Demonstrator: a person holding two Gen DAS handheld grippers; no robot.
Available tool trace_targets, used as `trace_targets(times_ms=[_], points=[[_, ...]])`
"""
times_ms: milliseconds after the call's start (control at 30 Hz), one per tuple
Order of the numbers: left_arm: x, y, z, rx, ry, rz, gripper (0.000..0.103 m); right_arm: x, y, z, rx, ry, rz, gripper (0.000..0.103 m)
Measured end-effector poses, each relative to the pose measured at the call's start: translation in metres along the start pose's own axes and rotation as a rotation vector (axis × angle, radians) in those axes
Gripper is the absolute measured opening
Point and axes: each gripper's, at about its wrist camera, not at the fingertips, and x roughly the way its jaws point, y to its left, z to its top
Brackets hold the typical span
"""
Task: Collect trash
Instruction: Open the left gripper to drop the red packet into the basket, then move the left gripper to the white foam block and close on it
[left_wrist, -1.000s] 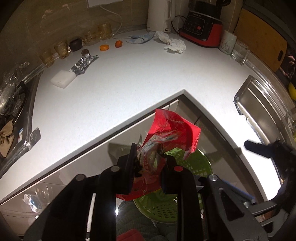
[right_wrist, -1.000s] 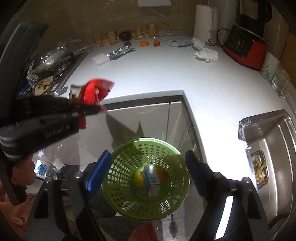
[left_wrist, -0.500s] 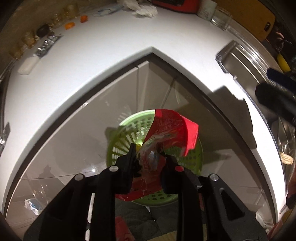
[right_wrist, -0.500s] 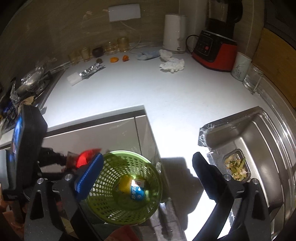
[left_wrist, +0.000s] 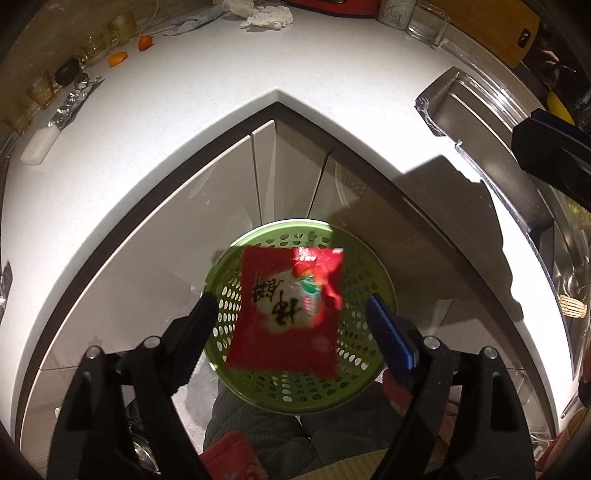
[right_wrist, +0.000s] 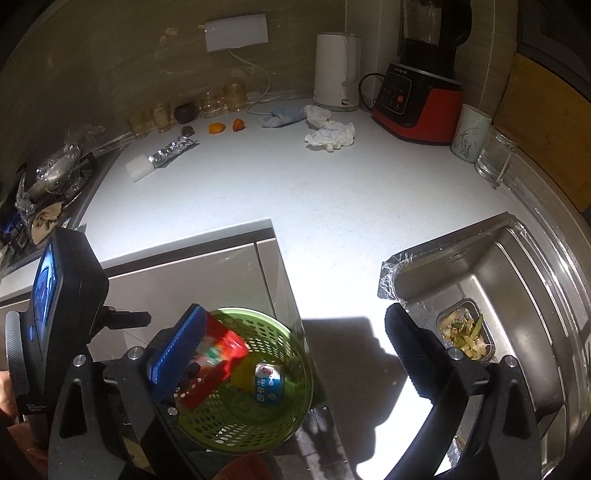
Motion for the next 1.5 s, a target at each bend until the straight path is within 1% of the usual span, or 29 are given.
trace_targets(times_ms=[67,233,433,567,600,700,733,767,867,900,933,1000,1067,1100,1200,1233,1267,1367,1500], points=[[-0.001,0.001,0.001,0.002,0.0,-0.001,0.079,0.001,-0.002,0.001,0.002,0.0,0.003,0.097],[-0.002,0.001,0.004,0.007,-0.006,0.002,0.085,0.002,-0.003,0.004,0.008,-0.003,0.007,0.097],[-0.009,0.005,0.006,0.005,-0.041,0.004,0.088,0.003,-0.002,0.006,0.011,-0.003,0.008,0.097],[-0.019,0.014,0.01,-0.026,-0.074,0.018,0.088,0.004,-0.002,0.009,0.016,-0.008,0.014,0.098],[-0.022,0.018,0.012,-0.04,-0.087,0.029,0.088,0.004,-0.002,0.011,0.018,-0.009,0.015,0.101],[-0.034,0.032,0.016,-0.078,-0.128,0.052,0.088,0.006,-0.002,0.016,0.027,-0.019,0.022,0.101],[-0.04,0.039,0.018,-0.095,-0.146,0.063,0.089,0.007,-0.002,0.018,0.031,-0.022,0.029,0.101],[-0.045,0.046,0.02,-0.109,-0.161,0.077,0.091,0.009,-0.002,0.02,0.036,-0.024,0.034,0.101],[-0.063,0.071,0.028,-0.17,-0.227,0.134,0.092,0.015,-0.001,0.027,0.051,-0.027,0.057,0.101],[-0.068,0.08,0.03,-0.19,-0.245,0.152,0.094,0.018,0.0,0.029,0.056,-0.026,0.066,0.101],[-0.073,0.09,0.033,-0.211,-0.261,0.174,0.096,0.02,0.001,0.031,0.06,-0.024,0.072,0.101],[-0.083,0.115,0.04,-0.259,-0.304,0.212,0.095,0.029,0.004,0.039,0.068,-0.015,0.091,0.101],[-0.088,0.139,0.048,-0.293,-0.334,0.231,0.095,0.037,0.009,0.047,0.067,-0.002,0.102,0.101],[-0.089,0.154,0.053,-0.315,-0.347,0.228,0.095,0.042,0.012,0.051,0.064,0.0,0.104,0.101],[-0.088,0.196,0.064,-0.386,-0.374,0.183,0.095,0.057,0.022,0.068,0.051,0.01,0.116,0.101],[-0.086,0.214,0.069,-0.422,-0.383,0.183,0.095,0.063,0.028,0.076,0.049,0.012,0.126,0.101],[-0.085,0.225,0.071,-0.445,-0.387,0.191,0.095,0.068,0.031,0.08,0.049,0.015,0.135,0.101],[-0.075,0.269,0.081,-0.525,-0.385,0.253,0.095,0.087,0.045,0.101,0.05,0.022,0.159,0.101],[-0.057,0.321,0.096,-0.639,-0.376,0.294,0.095,0.118,0.07,0.13,0.045,0.031,0.169,0.101]])
